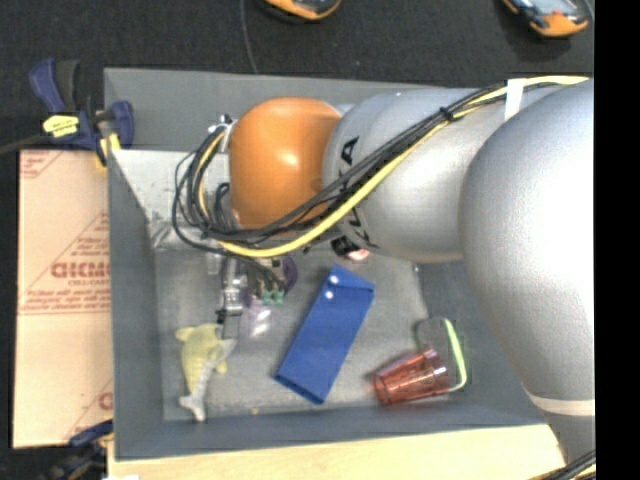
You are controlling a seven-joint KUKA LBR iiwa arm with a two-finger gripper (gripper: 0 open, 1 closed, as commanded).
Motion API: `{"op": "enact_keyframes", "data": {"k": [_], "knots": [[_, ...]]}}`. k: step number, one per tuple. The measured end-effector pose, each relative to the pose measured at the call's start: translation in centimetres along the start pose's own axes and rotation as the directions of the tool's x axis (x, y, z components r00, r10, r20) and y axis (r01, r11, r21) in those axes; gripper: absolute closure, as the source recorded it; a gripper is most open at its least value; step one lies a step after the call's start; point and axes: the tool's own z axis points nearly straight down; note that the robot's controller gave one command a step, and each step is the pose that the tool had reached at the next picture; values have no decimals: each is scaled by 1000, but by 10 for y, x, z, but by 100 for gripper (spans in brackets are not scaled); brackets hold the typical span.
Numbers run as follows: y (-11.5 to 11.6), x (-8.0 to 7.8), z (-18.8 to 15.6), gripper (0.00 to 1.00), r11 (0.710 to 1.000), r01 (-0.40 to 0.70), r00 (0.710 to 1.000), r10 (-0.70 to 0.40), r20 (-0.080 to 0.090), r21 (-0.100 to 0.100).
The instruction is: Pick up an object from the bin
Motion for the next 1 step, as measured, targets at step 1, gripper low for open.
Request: {"op": "enact_keyframes", "data": {"k": [1], "knots": [[-1,-2,-5,0,1000,-5,1000,5,8,-2]]}}
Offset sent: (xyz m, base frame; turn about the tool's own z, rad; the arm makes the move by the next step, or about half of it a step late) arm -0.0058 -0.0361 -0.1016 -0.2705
